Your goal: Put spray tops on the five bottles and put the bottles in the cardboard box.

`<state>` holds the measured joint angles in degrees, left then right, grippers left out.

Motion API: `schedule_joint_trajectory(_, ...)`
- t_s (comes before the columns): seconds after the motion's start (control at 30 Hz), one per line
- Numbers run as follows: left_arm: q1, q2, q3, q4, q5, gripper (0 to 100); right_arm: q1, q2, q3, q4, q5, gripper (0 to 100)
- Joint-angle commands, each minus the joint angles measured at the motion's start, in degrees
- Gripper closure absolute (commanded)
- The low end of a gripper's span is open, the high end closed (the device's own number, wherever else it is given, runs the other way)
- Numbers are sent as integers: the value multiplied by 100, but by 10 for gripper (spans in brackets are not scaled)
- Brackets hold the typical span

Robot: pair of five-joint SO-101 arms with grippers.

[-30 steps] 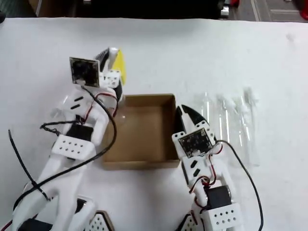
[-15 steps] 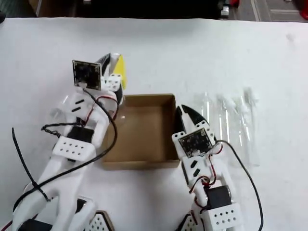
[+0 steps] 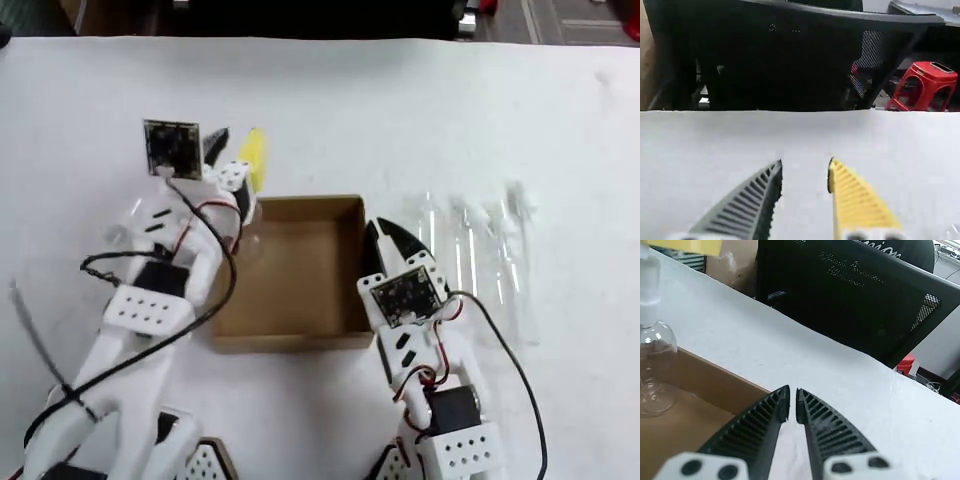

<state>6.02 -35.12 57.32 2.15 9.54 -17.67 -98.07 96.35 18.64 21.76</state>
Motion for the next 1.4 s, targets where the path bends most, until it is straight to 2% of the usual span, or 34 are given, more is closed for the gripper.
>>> schedule_joint_trajectory(0.0, -224, -857, -378, 501, 62, 853, -40, -4, 79, -127, 62, 984)
schedule_joint_trajectory(0.17, -418, -1859, -422, 1354, 53, 851, -40, -4, 79, -127, 62, 984)
schedule_joint_trajectory(0.3, -418, -2527, -378, 2127, 53, 801, -40, -4, 79, -127, 62, 984)
schedule_joint_trajectory(0.4, -409, -2686, -378, 2901, 44, 793, -40, -4, 79, -127, 62, 984)
schedule_joint_trajectory(0.5, -435, -2563, -343, 3349, -62, 794, -48, -4, 79, -127, 62, 984)
schedule_joint_trajectory(0.6, -418, -2431, -70, 3402, -730, 800, -48, -4, 79, -127, 62, 984)
schedule_joint_trajectory(0.7, -400, -2396, 273, 3429, -1099, 868, -48, -4, 79, -127, 62, 984)
schedule_joint_trajectory(0.83, -382, -2352, 571, 3402, -1116, 983, -48, -4, 79, -127, 62, 984)
schedule_joint_trajectory(1.03, -400, -2352, 941, 3446, -1055, 978, -48, -4, 79, -127, 62, 984)
schedule_joint_trajectory(1.2, -382, -2334, 1160, 3446, -607, 977, -48, -4, 79, -127, 62, 984)
schedule_joint_trajectory(1.37, -637, -1938, 791, 3982, -571, 977, -48, -4, 79, -119, 62, 984)
